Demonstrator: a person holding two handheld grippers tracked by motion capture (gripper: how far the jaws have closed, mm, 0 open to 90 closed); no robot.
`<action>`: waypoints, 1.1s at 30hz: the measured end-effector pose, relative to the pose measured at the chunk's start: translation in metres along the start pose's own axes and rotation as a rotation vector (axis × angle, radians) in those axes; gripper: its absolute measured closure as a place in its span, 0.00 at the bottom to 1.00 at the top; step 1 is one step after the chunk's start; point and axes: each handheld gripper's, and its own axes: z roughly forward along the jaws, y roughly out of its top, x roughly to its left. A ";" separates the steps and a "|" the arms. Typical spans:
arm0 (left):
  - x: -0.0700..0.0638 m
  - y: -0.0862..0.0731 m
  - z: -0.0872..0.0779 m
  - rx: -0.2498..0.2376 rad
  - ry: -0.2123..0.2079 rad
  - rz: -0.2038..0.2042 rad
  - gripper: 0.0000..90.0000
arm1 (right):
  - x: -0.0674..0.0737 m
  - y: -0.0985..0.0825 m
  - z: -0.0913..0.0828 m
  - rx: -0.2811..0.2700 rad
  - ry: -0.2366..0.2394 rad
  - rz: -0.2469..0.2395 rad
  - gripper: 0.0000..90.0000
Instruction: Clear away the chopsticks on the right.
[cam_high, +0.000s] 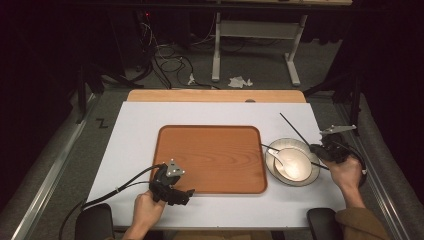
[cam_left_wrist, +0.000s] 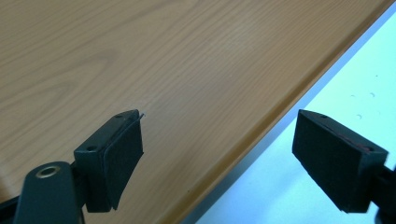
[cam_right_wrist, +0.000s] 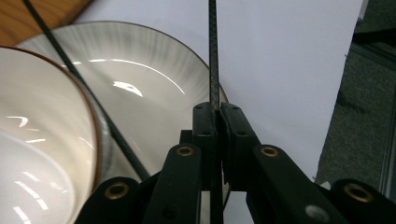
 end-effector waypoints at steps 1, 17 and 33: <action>0.000 0.000 0.001 0.000 0.004 0.003 0.18 | 0.002 0.001 -0.003 -0.012 0.000 -0.004 0.96; 0.000 -0.001 -0.005 -0.026 0.023 0.005 0.18 | 0.054 0.029 -0.041 -0.111 0.098 -0.113 0.96; 0.001 0.000 -0.004 -0.020 0.024 0.001 0.18 | 0.130 0.037 -0.039 -0.080 0.231 -0.265 0.96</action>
